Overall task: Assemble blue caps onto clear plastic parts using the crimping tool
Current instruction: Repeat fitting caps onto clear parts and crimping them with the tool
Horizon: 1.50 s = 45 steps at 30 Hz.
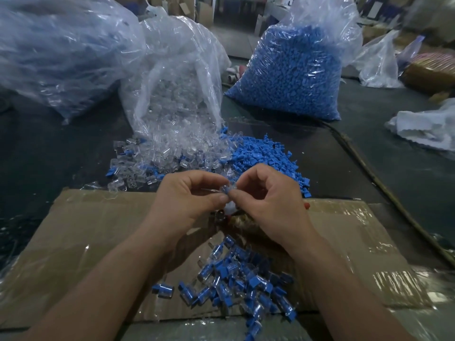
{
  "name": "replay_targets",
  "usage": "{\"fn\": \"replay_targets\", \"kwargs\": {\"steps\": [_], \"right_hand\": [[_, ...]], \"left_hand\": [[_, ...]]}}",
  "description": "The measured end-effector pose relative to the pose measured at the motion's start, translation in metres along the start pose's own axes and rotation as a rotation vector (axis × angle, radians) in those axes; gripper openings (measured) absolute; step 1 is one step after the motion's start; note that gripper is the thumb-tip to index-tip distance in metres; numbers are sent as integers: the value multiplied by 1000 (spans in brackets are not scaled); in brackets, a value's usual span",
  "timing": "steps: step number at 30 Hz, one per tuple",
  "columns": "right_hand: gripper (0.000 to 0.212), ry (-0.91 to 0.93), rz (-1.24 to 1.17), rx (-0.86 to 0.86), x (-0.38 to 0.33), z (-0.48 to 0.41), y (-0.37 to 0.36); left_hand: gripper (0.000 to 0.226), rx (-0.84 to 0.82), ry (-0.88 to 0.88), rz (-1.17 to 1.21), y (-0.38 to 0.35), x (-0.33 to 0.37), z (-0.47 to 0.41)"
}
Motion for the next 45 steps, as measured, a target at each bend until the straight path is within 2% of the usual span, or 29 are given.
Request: {"fn": "replay_targets", "kwargs": {"steps": [2,7,12,14,18,27,32,37,45], "right_hand": [[24,-15,-33,-19,0,-1,-1],[22,-38,-159,-78,1,0,-7],[19,8,-137,-46,-1,0,-7],[24,26,-166,-73,-3,-1,-9],[25,114,-100,-66,-6,0,-8],[20,358,166,47,-12,1,3],[19,403,201,79,-13,2,3],[18,435,220,66,-17,4,2],[18,473,237,80,-17,4,1]], "left_hand": [[19,-1,43,103,2,-4,0],[18,0,49,62,5,-7,-3],[25,25,56,80,6,-6,-3],[22,44,73,136,6,-5,-3],[20,44,119,146,6,-9,-4],[14,-90,159,225,2,-12,-7],[14,-86,167,279,2,-13,-8],[21,-97,175,181,2,-11,-6],[19,-49,143,215,2,-10,-4]]}}
Point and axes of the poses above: each hand's wrist, its own z-axis away from the middle knuckle, its own y-axis out of the back of the hand, x = y × z, the point moved 7 cm from there along -z, towards the middle knuckle, and after that the axes turned 6 degrees about y, right-handed, at the moved point
